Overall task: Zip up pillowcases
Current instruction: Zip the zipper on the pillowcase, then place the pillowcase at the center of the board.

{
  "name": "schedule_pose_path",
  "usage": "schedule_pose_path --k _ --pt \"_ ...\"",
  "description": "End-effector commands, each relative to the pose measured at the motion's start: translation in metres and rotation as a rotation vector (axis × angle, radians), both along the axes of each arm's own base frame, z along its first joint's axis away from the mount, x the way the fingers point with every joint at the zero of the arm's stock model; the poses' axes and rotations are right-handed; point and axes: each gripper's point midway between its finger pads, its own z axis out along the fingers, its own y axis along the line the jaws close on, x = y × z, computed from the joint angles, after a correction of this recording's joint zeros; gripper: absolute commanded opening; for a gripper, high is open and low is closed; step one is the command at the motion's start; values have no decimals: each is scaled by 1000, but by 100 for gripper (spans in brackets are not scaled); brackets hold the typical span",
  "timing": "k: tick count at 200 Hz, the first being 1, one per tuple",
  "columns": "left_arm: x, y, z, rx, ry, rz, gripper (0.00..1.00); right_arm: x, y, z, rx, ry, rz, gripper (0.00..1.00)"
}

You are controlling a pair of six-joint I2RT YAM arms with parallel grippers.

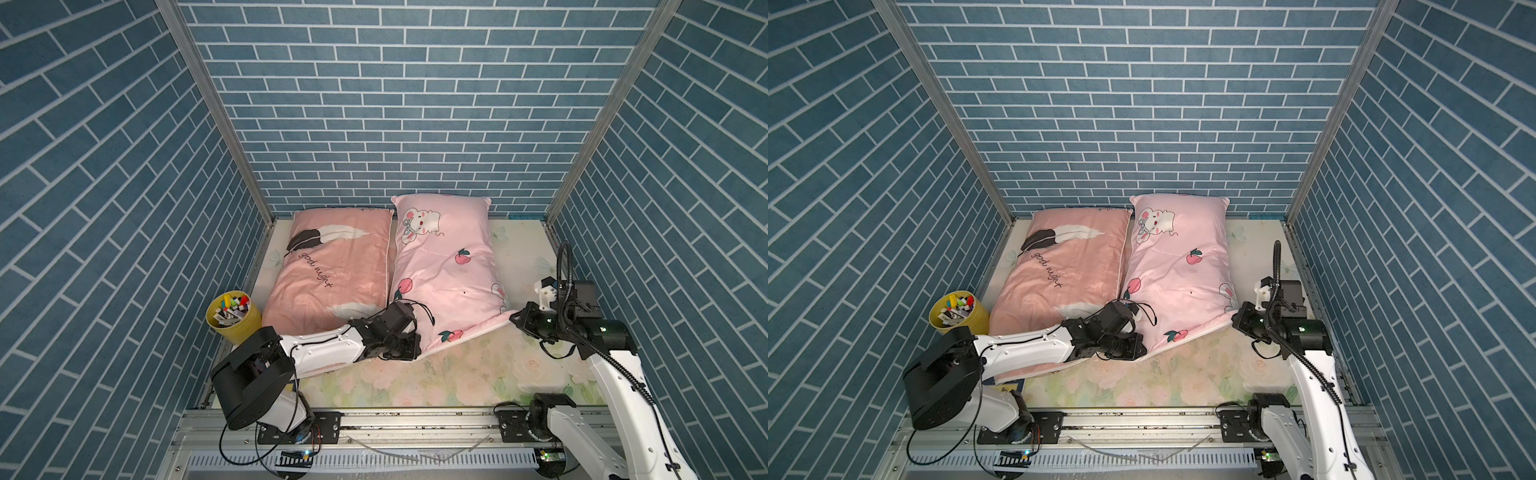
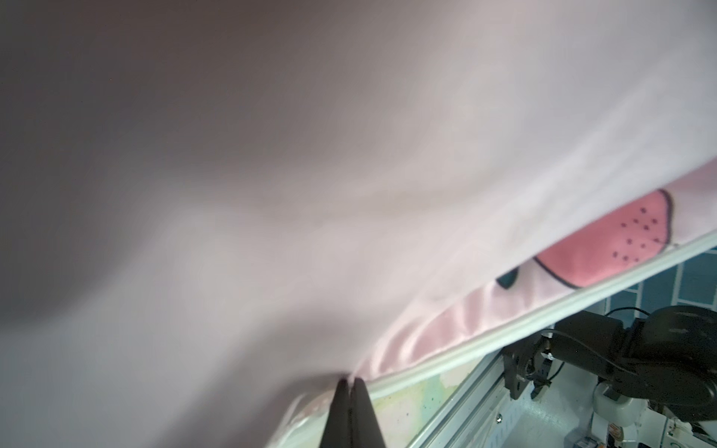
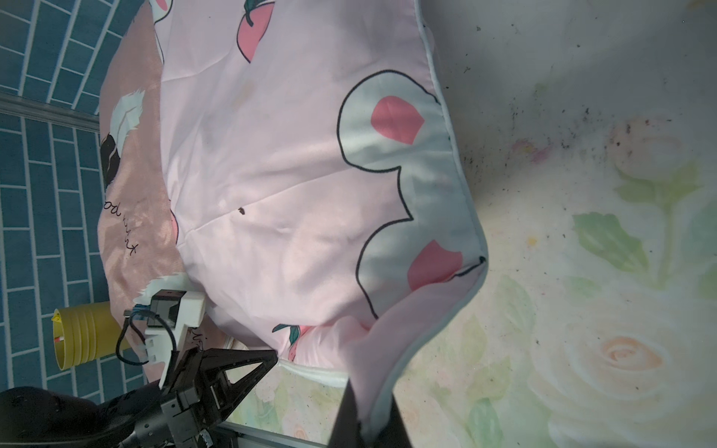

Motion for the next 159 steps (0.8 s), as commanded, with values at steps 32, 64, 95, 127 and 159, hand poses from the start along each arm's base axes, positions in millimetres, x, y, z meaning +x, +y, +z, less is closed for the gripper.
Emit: schedule_pose_path --k 32,64,95,127,159 --pt "-9 40 -25 129 25 27 0 7 -17 17 -87 -54 -48 0" --pt "-11 54 -30 172 24 35 0 6 -21 15 -105 -46 -63 0" --pt "-11 65 -32 206 21 40 0 7 -23 14 -112 -42 -70 0" --pt "-11 82 -34 270 4 43 0 8 -26 14 -123 -39 -79 0" --pt "-10 93 -34 319 -9 45 0 8 -27 14 -126 -38 -85 0"
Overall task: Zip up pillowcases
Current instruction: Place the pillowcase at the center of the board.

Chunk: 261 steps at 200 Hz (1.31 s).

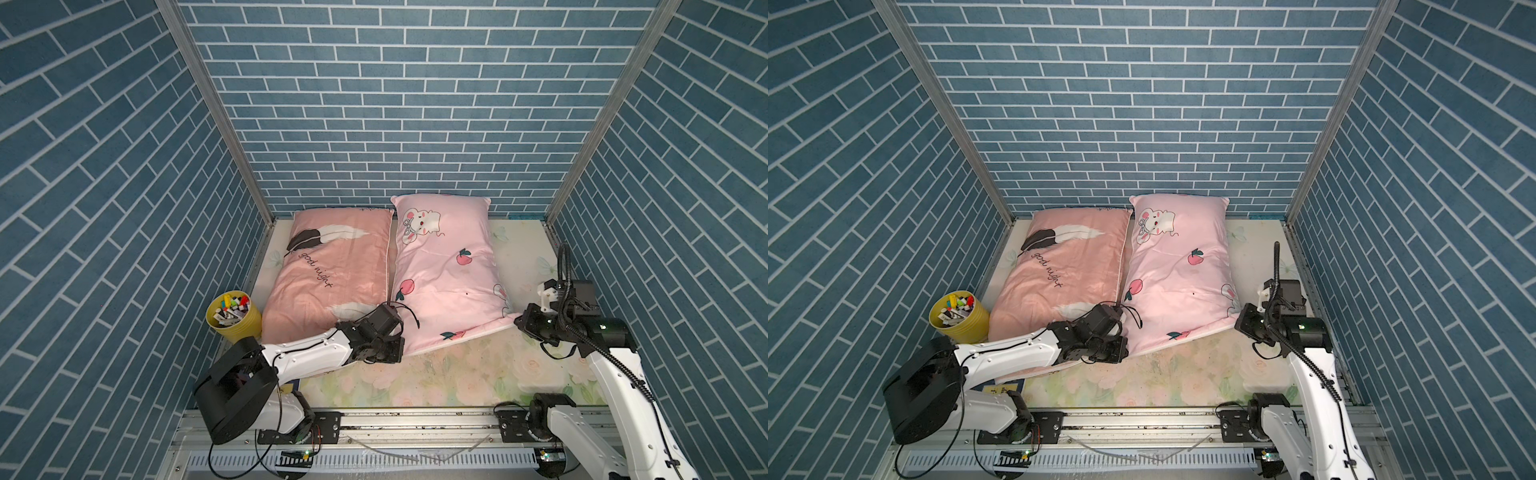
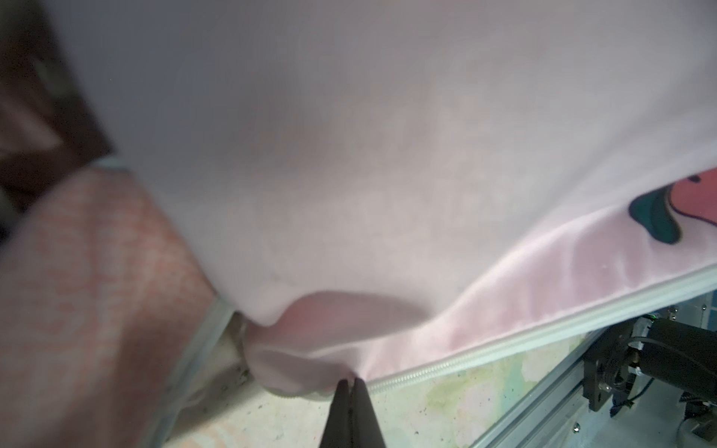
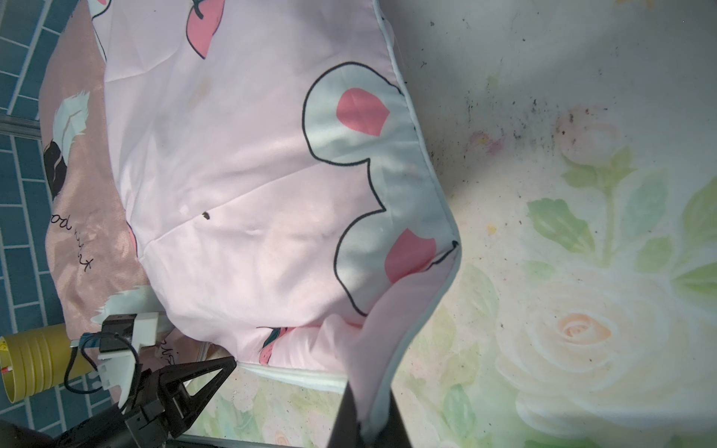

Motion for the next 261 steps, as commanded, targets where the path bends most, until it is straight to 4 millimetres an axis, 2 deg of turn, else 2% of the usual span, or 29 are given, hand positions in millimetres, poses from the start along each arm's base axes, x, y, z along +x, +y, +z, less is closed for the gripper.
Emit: schedule_pose_path --k 1,44,139,178,212,218,233,245,252,261 --pt "-11 41 -21 178 34 15 0 12 -14 22 -66 -84 -38 0" --pt "-10 44 -20 187 31 15 0 12 -16 22 -71 -82 -45 0" --pt "-18 62 -37 268 50 9 0 11 -22 21 -84 -78 -67 0" --pt "-17 64 -28 274 31 5 0 10 -23 21 -84 -75 -70 0" --pt "-10 47 -8 171 -14 1 0 16 0 25 22 -103 19 0" --pt "-9 45 -5 156 -19 1 0 17 2 27 33 -115 31 12" --pt "-7 41 5 130 -38 -1 25 17 4 35 29 -150 50 41" --pt "-5 39 14 113 -52 -1 37 15 2 44 11 -176 63 58" --pt "-4 39 20 107 -63 -2 45 15 2 52 -1 -190 72 72" --pt "-2 39 31 102 -86 -4 56 15 1 62 -16 -212 81 96"
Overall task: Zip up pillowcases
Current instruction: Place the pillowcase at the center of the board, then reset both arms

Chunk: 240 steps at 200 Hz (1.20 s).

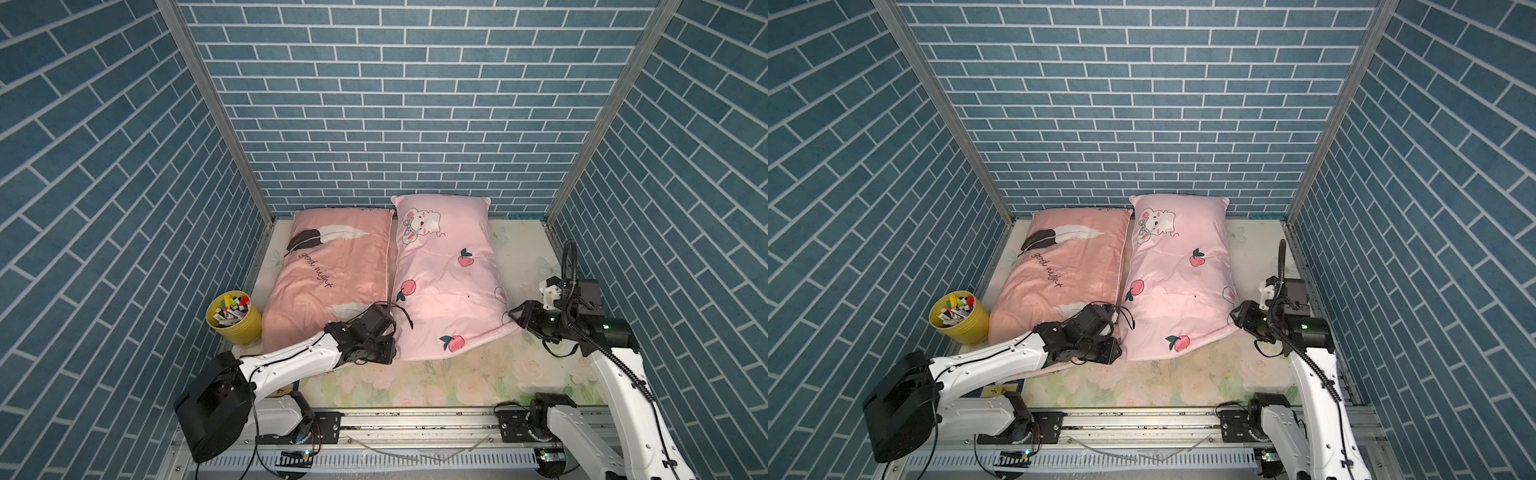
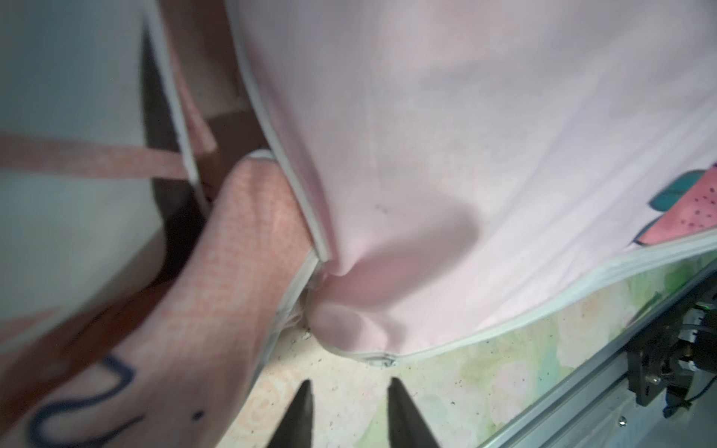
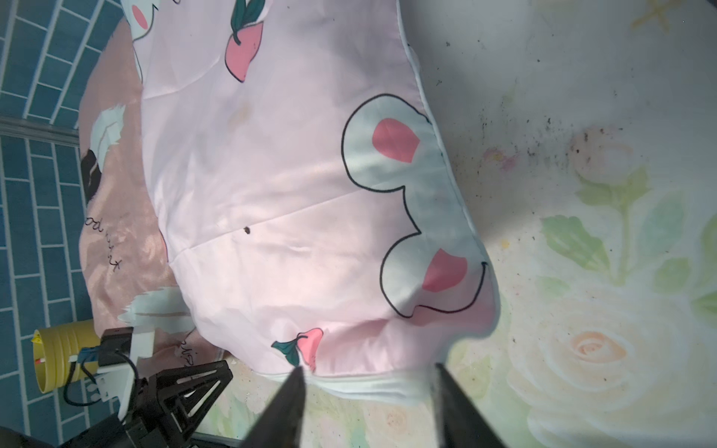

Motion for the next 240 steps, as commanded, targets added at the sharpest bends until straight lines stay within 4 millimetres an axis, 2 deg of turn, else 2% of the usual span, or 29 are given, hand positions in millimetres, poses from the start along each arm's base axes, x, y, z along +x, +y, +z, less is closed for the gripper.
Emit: schedule_pose_path --k 1,7,12,34,53,71,85,108,122,132,141,164,195,215,240 --pt "1 11 17 34 -28 -1 57 7 -2 46 -48 -148 48 97" --pt "1 14 21 42 -42 -3 63 8 -3 52 -60 -165 49 99" --pt "6 12 35 32 -73 -2 67 10 -6 55 -76 -174 42 99" --pt "21 20 72 54 -196 6 82 27 -29 60 -179 -203 -57 99" --pt "39 43 102 145 -341 39 97 49 -46 58 -246 -250 -140 99" --pt "61 74 122 239 -463 113 100 73 -69 44 -358 -273 -216 99" --pt "79 100 128 304 -541 186 100 90 -86 29 -455 -282 -257 99" --pt "106 154 125 462 -624 329 100 116 -107 -6 -577 -260 -305 99" --pt "116 187 119 559 -652 432 100 130 -109 -29 -607 -251 -284 99" --pt "124 203 119 583 -676 494 100 137 -110 -42 -620 -254 -278 99" --pt "127 218 104 604 -674 533 100 144 -111 -50 -630 -270 -277 99" --pt "136 239 82 620 -653 576 100 150 -118 -74 -686 -263 -275 99" --pt "150 248 77 647 -674 566 100 158 -120 -96 -699 -309 -289 99" --pt "161 251 68 646 -712 561 100 162 -119 -105 -695 -340 -294 99" --pt "172 254 54 595 -732 586 100 166 -122 -96 -712 -408 -315 99"
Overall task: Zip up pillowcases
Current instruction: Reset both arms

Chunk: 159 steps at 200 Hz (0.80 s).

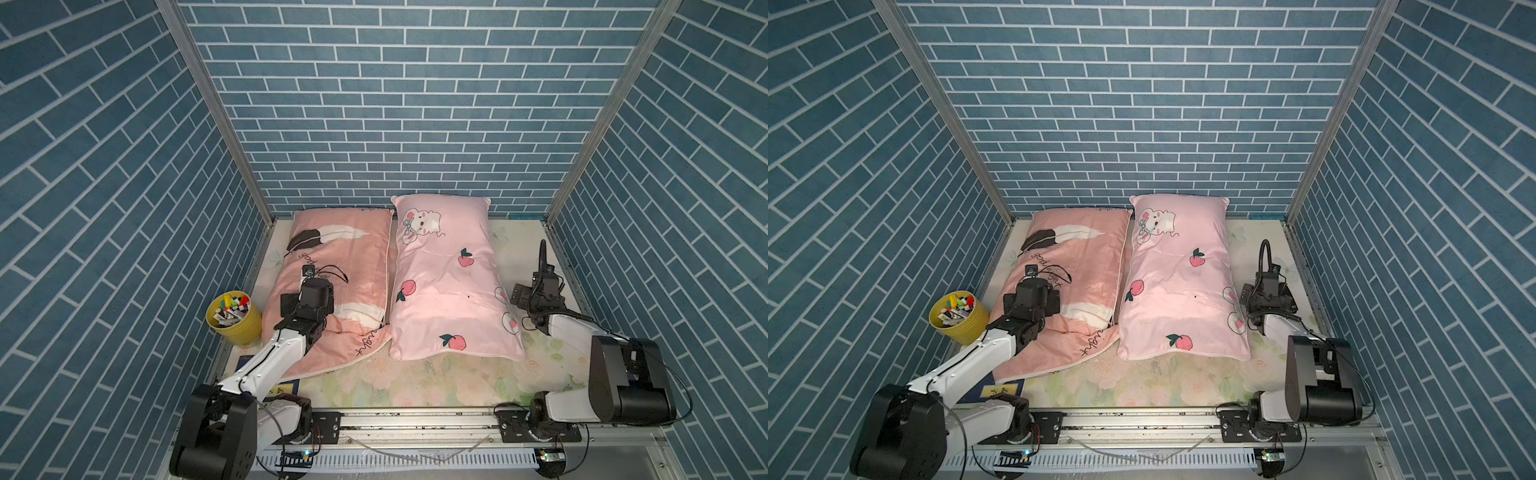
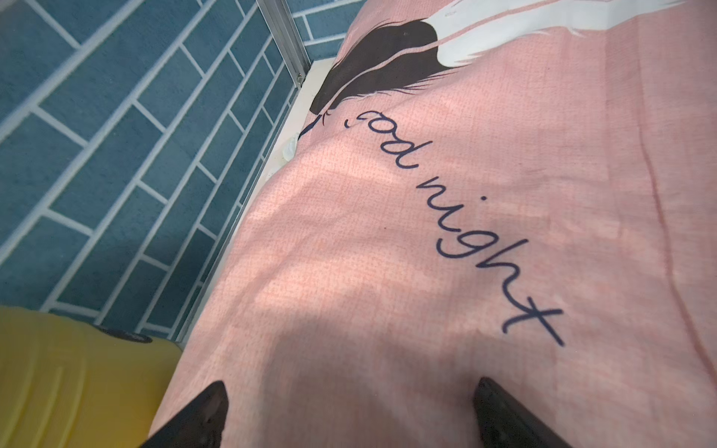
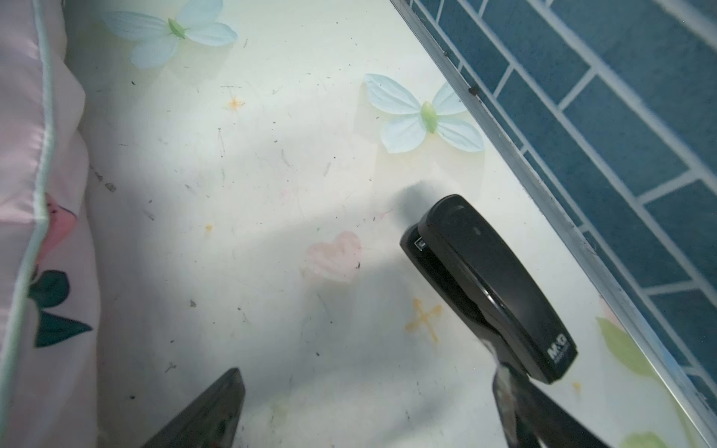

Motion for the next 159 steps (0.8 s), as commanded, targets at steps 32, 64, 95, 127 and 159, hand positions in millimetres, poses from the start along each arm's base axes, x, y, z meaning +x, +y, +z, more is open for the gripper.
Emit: schedule_pose_path --k 32,64,95,127,159 --pt "35 1 -3 -18 -136 -41 100 17 -8 35 -76 -218 -6 99" --pt "62 5 2 -12 -203 -80 100 18 -16 38 -126 -299 -31 99" --pt "74 1 -10 -22 -190 -127 100 25 -7 31 -124 -288 28 99" --pt "56 7 -18 -64 -278 -108 100 21 0 32 -117 -326 67 99" --pt "58 7 -17 -47 -294 -116 100 23 4 19 -88 -305 93 99"
